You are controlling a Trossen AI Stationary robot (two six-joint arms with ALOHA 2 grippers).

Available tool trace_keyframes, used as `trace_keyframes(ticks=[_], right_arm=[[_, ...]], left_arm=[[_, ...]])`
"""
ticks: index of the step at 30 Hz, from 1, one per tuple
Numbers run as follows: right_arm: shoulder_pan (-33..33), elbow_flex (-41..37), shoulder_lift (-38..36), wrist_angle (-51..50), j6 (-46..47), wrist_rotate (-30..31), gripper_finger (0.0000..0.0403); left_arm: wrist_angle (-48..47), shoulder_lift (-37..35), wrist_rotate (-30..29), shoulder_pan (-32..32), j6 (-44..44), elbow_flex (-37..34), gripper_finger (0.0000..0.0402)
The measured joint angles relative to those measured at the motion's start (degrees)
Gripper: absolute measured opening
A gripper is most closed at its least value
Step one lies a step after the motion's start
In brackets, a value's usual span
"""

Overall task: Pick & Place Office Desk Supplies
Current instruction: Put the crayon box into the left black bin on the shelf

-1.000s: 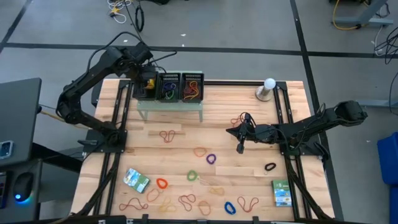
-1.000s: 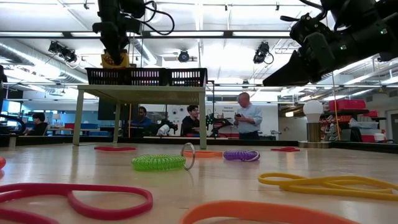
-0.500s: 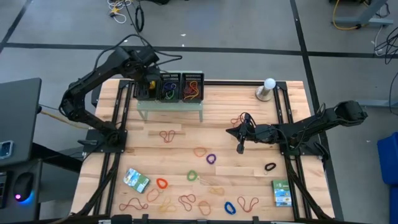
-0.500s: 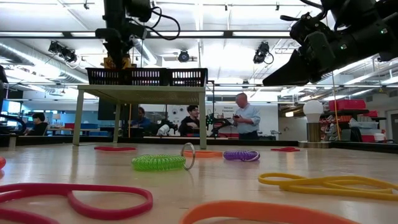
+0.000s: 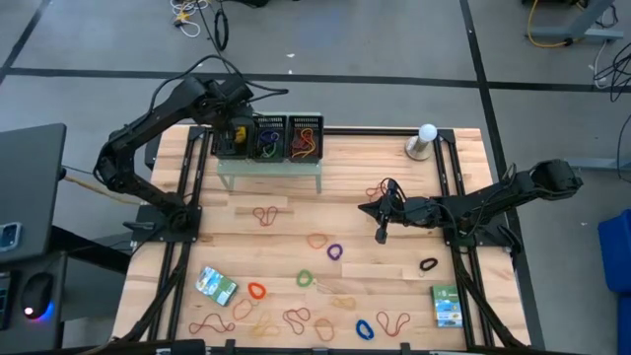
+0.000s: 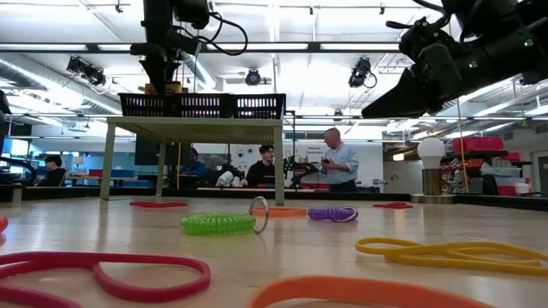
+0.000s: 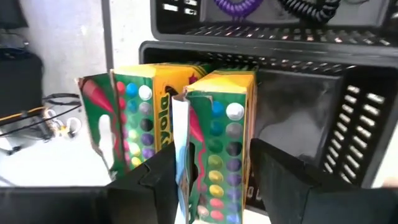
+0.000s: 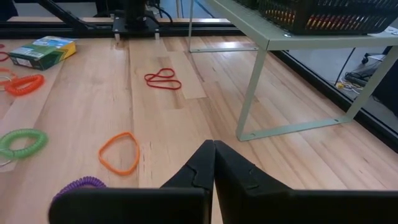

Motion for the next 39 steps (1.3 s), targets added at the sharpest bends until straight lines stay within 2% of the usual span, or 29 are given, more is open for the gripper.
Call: trace_keyframes(ticks=[5,15,20,23,26,28,35,39], right_arm=[[0.00,0.00,0.00,-0.01,-0.02,-0.02,0.0016],[0.00,0.00,0.00,0.00,-0.02,-0.26,0.0016],[0.00,0.00,0.00,0.00,-0.02,-0.33,0.0016],[0.02,0.00,0.00,0.00,-0.02,-0.33,0.0016],[0.01,0.00,0.00,0.00,-0.24,-0.33,0.0016],[0.01,0.00,0.00,0.00,-0.39,-0.32,0.0016],[0.02,0.00,0.00,0.00,-0.39,-0.31,0.0016],[0.01,0.00,0.00,0.00,-0.39,-0.31,0.0016]], left_arm=[[0.00,0.00,-4.03,-1.39,0.28,0.00,0.0184],[0.28,-2.00,-6.77,-2.09,-3.36,1.07,0.0183],[-0.36,-3.80,-5.77,-2.06,-8.27,4.32,0.0183],[-1.74,-5.58,0.28,-2.07,-12.83,5.18,0.0174],[-2.32,-7.05,6.04,-2.09,-17.56,4.56,0.0152],[-2.46,-8.15,7.75,-2.09,-19.42,3.20,0.0129],[0.24,-10.75,7.81,-2.11,-20.63,-6.85,0.0043],[4.30,-10.84,7.82,-2.21,-20.67,-12.10,0.0009]])
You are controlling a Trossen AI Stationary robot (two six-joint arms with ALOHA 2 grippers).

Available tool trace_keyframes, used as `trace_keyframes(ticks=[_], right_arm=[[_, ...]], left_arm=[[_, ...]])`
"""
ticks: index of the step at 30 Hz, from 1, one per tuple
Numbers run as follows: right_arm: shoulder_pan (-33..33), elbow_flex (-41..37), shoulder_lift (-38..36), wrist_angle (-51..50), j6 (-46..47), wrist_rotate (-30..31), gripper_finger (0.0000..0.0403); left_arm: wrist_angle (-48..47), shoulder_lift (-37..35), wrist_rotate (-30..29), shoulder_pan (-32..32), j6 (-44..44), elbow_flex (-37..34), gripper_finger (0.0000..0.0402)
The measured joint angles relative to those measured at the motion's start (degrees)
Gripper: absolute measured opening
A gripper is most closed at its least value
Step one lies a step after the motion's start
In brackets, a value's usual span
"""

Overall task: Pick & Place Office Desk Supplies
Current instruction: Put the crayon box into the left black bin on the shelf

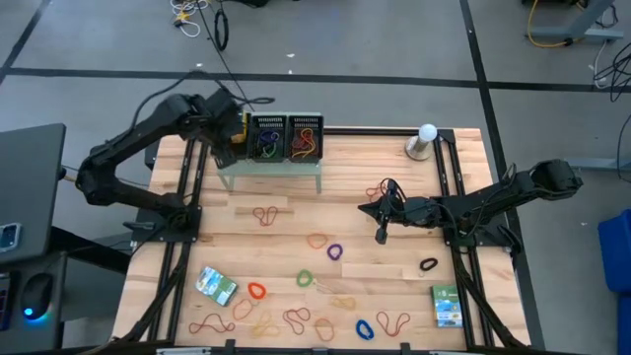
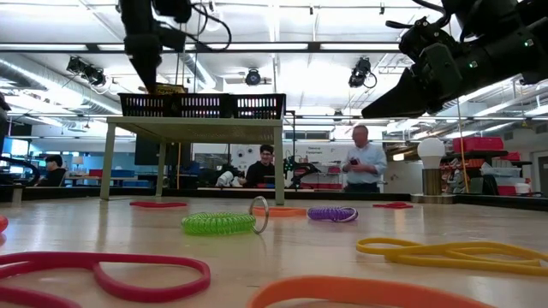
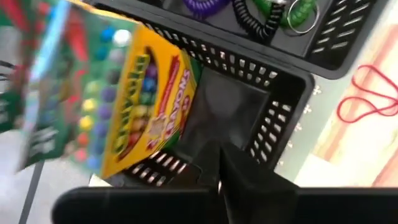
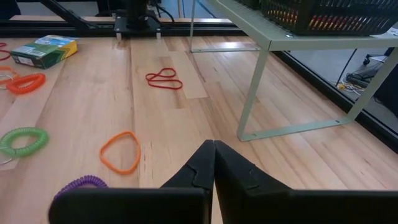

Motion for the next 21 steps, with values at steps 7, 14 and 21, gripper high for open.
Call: trace_keyframes(ticks=[7,14,21], right_arm=[[0.00,0.00,0.00,0.00,-0.01,0.02,0.0016],[-0.01,0.00,0.00,0.02,-0.02,0.02,0.0016],[0.01,0.00,0.00,0.02,0.00,0.02,0.0016]], left_arm=[[6.67,0.00,-5.30,-1.83,1.92,-5.40,0.0008],[9.66,0.00,-6.49,-1.72,1.99,-7.45,0.0008],[11.89,0.00,-6.95,-1.70,2.48,-10.63,0.0008]])
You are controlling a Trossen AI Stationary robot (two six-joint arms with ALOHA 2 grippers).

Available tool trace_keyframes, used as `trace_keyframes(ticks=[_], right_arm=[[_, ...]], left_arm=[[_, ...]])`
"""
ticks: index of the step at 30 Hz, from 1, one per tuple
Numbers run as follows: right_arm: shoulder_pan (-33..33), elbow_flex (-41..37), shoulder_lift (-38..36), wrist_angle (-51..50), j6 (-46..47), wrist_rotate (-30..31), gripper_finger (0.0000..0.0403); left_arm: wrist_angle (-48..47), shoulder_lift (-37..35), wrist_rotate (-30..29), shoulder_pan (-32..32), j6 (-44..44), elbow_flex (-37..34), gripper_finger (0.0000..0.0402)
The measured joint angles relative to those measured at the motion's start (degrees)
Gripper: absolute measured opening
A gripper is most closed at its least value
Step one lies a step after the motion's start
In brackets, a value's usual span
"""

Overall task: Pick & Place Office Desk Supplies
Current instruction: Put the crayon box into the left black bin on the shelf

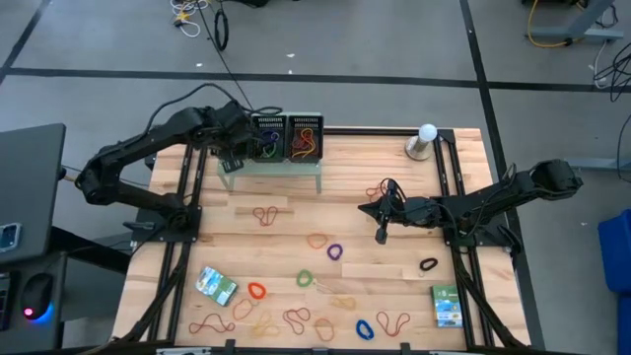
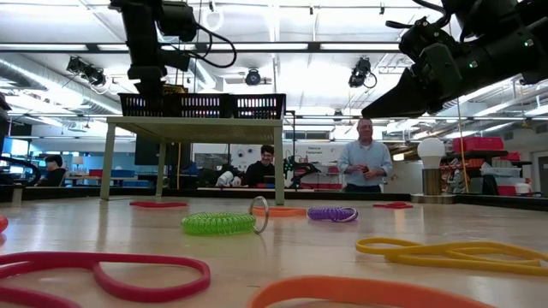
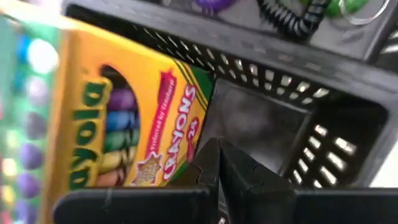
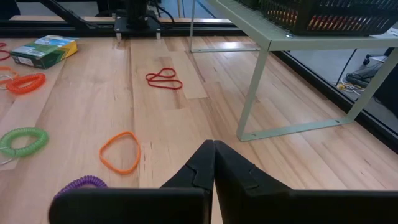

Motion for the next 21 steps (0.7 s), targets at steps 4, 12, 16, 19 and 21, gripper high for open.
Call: trace_keyframes(ticks=[4,12,16,19,21], right_arm=[[0.00,0.00,0.00,0.00,0.00,0.00,0.0016],[-0.02,0.00,0.00,0.02,-0.02,0.02,0.0016],[-0.02,0.00,0.00,0.02,-0.02,0.02,0.0016],[-0.01,0.00,0.00,0.02,-0.02,0.02,0.0016],[-0.02,0.00,0.00,0.02,-0.02,0.02,0.0016]], left_arm=[[1.14,0.00,-1.07,-0.02,-0.08,-1.47,0.0009],[3.59,0.00,-3.29,-0.02,-0.28,-1.71,0.0009],[3.74,0.00,-4.05,-0.02,0.11,-1.71,0.0009],[3.74,0.00,-4.57,0.00,0.06,-1.71,0.0009],[3.74,0.00,-5.09,-0.01,-0.18,-1.71,0.0009]])
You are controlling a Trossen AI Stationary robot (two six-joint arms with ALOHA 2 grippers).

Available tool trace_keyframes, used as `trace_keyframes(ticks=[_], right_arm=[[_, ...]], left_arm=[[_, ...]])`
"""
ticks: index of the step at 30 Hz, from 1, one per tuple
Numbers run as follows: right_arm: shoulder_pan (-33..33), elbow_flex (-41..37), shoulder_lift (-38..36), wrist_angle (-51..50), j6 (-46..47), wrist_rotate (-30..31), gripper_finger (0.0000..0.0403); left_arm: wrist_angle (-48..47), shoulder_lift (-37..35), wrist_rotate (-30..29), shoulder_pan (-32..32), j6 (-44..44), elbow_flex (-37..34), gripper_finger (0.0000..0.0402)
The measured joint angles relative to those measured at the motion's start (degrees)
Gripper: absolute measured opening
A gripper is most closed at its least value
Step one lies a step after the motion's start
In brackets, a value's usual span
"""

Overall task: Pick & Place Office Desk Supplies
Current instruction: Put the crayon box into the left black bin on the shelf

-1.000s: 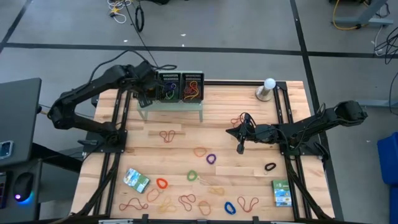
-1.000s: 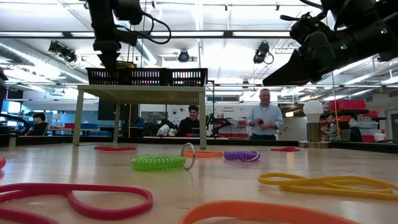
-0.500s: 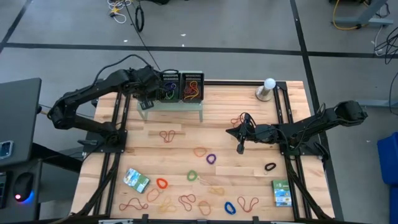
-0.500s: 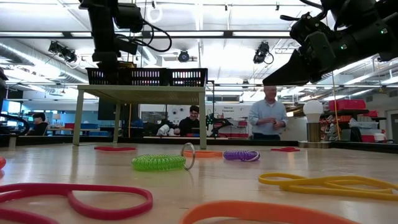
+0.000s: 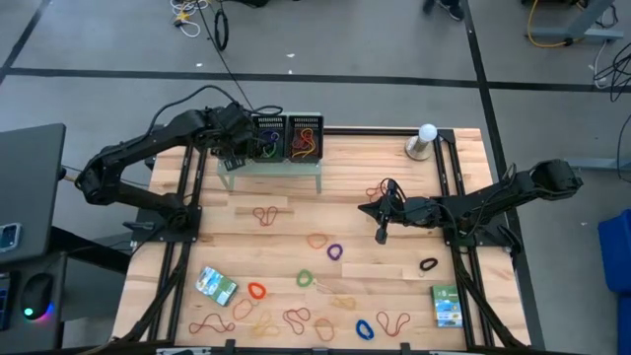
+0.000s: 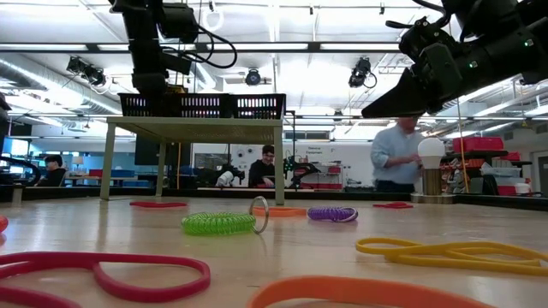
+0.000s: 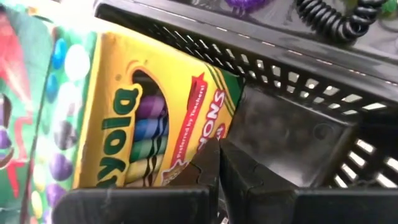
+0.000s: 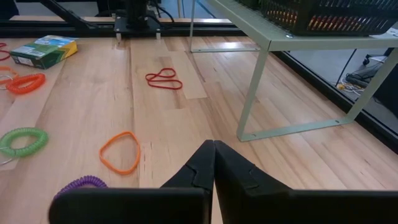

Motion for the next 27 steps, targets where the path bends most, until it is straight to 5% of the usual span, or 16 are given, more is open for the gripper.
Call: trace_keyframes(ticks=[18,27], right_arm=[[0.02,0.00,0.00,0.00,-0.02,0.00,0.0016],[0.01,0.00,0.00,0.00,-0.04,0.02,0.0016]], left_arm=[[2.86,-0.38,-0.88,-0.01,-0.25,0.00,0.0009],[2.70,-8.03,2.63,-0.03,-2.22,0.02,0.0009]])
